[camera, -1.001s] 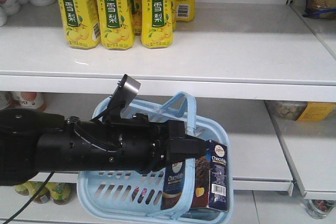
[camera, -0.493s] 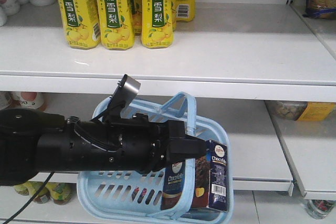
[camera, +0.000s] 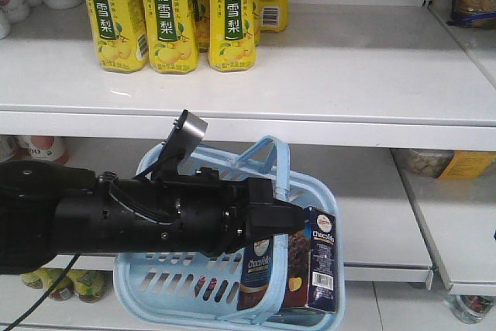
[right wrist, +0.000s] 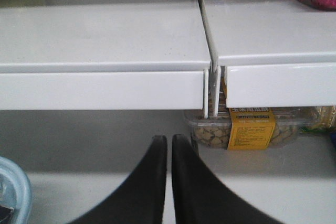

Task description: Left arm holds basket, right arm returns cookies

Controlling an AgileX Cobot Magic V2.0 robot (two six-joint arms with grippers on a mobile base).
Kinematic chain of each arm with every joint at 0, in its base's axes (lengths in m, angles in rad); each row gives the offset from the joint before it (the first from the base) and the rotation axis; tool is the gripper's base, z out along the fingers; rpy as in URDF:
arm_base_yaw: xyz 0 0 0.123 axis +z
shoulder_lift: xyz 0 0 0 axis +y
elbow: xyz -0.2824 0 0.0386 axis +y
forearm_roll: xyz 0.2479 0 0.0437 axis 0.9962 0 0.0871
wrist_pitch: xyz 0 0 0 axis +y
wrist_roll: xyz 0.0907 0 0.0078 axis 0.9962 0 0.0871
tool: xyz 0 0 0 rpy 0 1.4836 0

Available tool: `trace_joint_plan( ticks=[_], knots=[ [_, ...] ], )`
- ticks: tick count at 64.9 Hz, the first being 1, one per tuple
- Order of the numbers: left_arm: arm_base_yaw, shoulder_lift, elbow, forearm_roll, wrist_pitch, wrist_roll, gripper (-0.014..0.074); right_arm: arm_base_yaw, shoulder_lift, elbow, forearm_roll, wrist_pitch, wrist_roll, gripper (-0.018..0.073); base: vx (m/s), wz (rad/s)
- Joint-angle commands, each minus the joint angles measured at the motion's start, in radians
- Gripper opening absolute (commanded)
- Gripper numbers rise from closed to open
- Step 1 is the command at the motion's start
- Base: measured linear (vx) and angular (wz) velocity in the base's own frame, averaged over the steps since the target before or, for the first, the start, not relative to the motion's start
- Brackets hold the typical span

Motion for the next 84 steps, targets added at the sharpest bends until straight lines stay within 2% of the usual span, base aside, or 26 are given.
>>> trace_joint_plan(
  ticks=[1,20,27,42,55,67,75,84],
  knots=[
    [0.003,-0.045,-0.029,-0.095,0.01,0.019,-0.0006,-0.001,0.037,-0.035,-0.002,-0.086,-0.006,-0.0009,0.0,0.0],
    [0.003,-0.045,-0.029,-0.095,0.01,0.019,-0.0006,-0.001,0.069,-0.035,-0.002,-0.086,-0.006,0.0039,0.0,0.0],
    [0.003,-0.045,-0.029,-0.095,0.01,0.019,-0.0006,-0.001,0.069,-0.035,0.009,-0.086,-0.006,0.0099,0.0,0.0],
    [0.003,-0.045,-0.029,-0.095,0.01,0.019,-0.0006,-0.001,0.069,-0.035,0.077,-0.086,-0.006,0.0289,0.0,0.0],
    [0.003,-0.045,-0.029,-0.095,0.01,0.019,-0.0006,-0.001,0.069,-0.035,0.091,-0.086,-0.006,0.0413,0.0,0.0],
    [0.003,-0.045,-0.029,-0.095,0.01,0.019,-0.0006,0.001,0.069,-0.037,0.223,-0.069,-0.006,0.0454,0.0,0.0],
    [0.003,-0.045,-0.029,-0.095,0.01,0.019,-0.0006,0.06,0.095,-0.077,0.31,0.022,-0.018,0.0454,0.0,0.0],
    [0.003,-0.045,-0.029,-0.095,0.01,0.019,-0.0006,0.183,0.168,-0.167,0.368,0.158,-0.018,0.0454,0.0,0.0]
  ],
)
